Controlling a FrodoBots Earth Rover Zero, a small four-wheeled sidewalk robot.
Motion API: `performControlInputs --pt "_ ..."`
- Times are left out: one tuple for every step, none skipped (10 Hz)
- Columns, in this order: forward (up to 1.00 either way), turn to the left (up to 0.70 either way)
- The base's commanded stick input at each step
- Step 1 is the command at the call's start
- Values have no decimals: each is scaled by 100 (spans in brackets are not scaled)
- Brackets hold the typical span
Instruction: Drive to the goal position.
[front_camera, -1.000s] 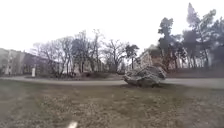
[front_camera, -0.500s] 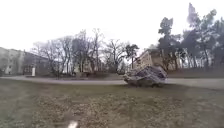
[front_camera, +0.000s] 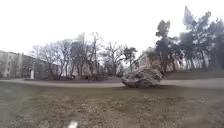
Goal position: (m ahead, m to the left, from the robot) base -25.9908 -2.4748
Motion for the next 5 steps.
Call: performControlInputs --pt "0 0" --pt "0 0" --pt "0 0" --pt "0 25" --pt "0 45"
